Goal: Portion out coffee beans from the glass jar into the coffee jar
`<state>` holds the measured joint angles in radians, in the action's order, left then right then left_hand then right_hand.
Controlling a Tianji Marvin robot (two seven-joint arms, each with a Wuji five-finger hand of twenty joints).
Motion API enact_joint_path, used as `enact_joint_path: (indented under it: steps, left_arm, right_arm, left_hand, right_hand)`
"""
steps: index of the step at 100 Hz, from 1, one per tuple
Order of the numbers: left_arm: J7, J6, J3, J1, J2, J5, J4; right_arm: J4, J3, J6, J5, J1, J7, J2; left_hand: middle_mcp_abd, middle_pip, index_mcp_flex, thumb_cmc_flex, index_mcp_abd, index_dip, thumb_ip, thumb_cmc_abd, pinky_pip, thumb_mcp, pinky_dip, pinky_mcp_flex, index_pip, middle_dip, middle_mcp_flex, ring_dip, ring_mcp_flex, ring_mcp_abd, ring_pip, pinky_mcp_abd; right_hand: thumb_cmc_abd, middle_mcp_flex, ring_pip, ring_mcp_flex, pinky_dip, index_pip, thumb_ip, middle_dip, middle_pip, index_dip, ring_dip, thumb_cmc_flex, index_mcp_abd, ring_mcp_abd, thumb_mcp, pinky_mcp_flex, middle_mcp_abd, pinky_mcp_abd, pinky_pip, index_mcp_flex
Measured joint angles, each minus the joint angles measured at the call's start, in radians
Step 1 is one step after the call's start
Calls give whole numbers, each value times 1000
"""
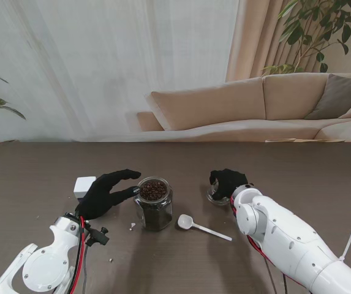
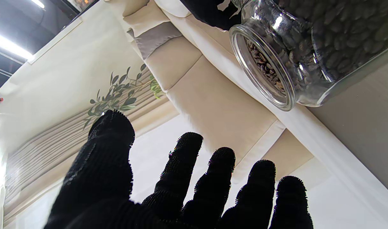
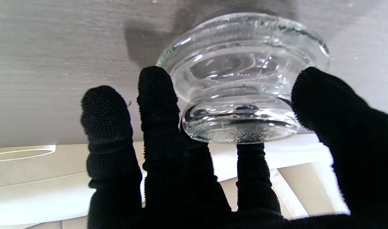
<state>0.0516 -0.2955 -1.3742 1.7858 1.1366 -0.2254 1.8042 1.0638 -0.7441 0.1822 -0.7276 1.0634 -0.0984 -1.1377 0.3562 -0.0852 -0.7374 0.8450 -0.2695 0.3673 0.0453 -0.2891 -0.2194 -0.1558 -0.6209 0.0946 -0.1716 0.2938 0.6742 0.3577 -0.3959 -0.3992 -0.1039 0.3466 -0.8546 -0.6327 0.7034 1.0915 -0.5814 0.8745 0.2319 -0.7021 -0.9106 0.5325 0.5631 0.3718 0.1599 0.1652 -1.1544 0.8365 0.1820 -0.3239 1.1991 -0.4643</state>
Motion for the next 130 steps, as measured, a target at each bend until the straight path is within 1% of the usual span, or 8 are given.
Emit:
enact_joint_path:
  steps: [10,34,66,75,86,93,111,130]
  left_arm:
    - [-3,1,-1,0,0,1,1]
    - [-5,1,-3,4,-1,0,3]
    - [-10,1,-9,9,-2,0,7]
    - [-10,0,-10,10,-2,0,7]
    - [-10,0,-10,10,-3,0,7]
    - [-11,0,-10,10,-3,0,7]
    - [-12,-2,-8,8,-3,1,6]
    - [-11,-2,-5,3,-3,1,2]
  right_arm:
    - [6,0,-8,-11,0,12,5]
    - [12,4,-16,-41,1,14,13]
    - [45,-6,-22,-65,10,32,22]
    - [66,-28,-25,-80,23,38,25]
    - [129,-85,-25,-106,55,70,32]
    - [195,-141,-24,-115,89,91,36]
    - [314,-227,-55,-137,148,76,41]
    - [448,-321,-123,-145,234,63,45]
  left_hand:
    - [0,0,0,0,0,0,0,0,0,0,0,0,0,0,0,0,0,0,0,0]
    - [0,0,0,0,0,0,0,0,0,0,0,0,0,0,0,0,0,0,0,0]
    - [0,0,0,0,0,0,0,0,0,0,0,0,0,0,0,0,0,0,0,0]
    - [0,0,0,0,0,0,0,0,0,0,0,0,0,0,0,0,0,0,0,0]
    - [0,0,0,0,0,0,0,0,0,0,0,0,0,0,0,0,0,0,0,0]
    - [0,0,0,0,0,0,0,0,0,0,0,0,0,0,0,0,0,0,0,0]
    - [0,0,0,0,0,0,0,0,0,0,0,0,0,0,0,0,0,0,0,0]
    - [0,0,0,0,0,0,0,0,0,0,0,0,0,0,0,0,0,0,0,0]
  right_hand:
    - [38,46,-3,-50,0,-59,-35,17,16,4,-11,-9,23,18,0,0,-27,-2,0,19]
    - [73,111,-20,-140,0,-121,-56,92,77,-18,-36,-9,41,29,4,-1,-77,-2,0,37]
    - [87,206,-142,-274,-15,-237,-69,213,165,-83,-101,-90,50,58,95,-1,-85,-2,-1,108]
    - [139,247,-266,-367,-13,-259,-78,259,219,-122,-166,-113,50,84,160,-1,-90,-27,-113,134]
    - [212,247,-373,-425,38,-260,-97,274,229,-135,-219,-114,50,88,231,-2,-94,-40,-268,133]
    - [212,245,-398,-435,58,-262,-106,284,239,-135,-230,-114,47,81,239,-2,-95,-40,-307,110]
    - [235,90,-393,-391,77,-231,-116,291,258,-138,-231,-113,8,58,270,-2,-103,-40,-315,-66]
    - [236,5,-396,-341,103,-223,-117,296,292,-137,-231,-112,-12,48,181,-2,-104,-17,-294,-92]
